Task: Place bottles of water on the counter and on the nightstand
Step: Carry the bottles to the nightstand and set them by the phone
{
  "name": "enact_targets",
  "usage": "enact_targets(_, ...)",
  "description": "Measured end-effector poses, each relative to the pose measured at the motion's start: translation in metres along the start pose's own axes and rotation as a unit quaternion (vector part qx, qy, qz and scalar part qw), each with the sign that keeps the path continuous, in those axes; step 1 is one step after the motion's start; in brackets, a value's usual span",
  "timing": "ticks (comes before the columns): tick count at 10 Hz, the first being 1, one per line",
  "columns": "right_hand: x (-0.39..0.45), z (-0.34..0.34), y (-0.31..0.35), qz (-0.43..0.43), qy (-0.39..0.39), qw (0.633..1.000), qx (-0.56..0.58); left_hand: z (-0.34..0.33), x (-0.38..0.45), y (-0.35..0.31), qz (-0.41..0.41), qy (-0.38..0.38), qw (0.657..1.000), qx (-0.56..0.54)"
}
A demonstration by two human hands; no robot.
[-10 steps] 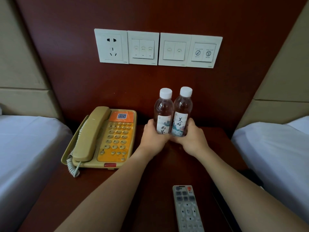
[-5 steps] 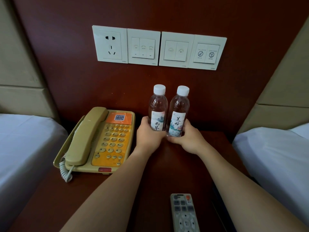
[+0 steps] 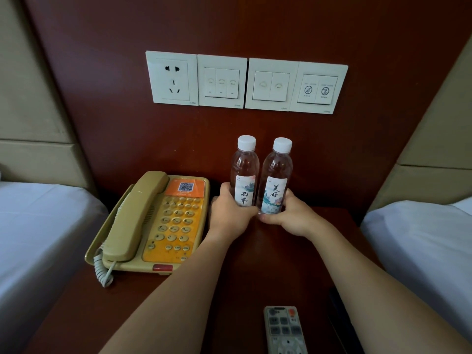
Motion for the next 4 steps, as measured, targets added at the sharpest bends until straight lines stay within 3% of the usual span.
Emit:
enact_targets(3, -0.029, 0.017, 0.030, -0.008, 0.002, 0.999, -0.044, 0.001, -0.014, -0.002, -0.010, 0.002, 0.999, 0.051)
enact_targets(4, -0.061, 0.064, 0.063, 0.087, -0.108, 0.990, -0.039, 0.006, -0.036, 0.000, -0.019, -0.001, 0.999, 0.039)
Point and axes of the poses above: each hand's wrist, its own x-axis towards the middle knuckle, its own z-axis out of the back of the hand, y = z × x, the point moved 2 cm from there along x, towards the middle knuckle, and after that the axes turned 2 degrees about -z, right-handed, at the moved point
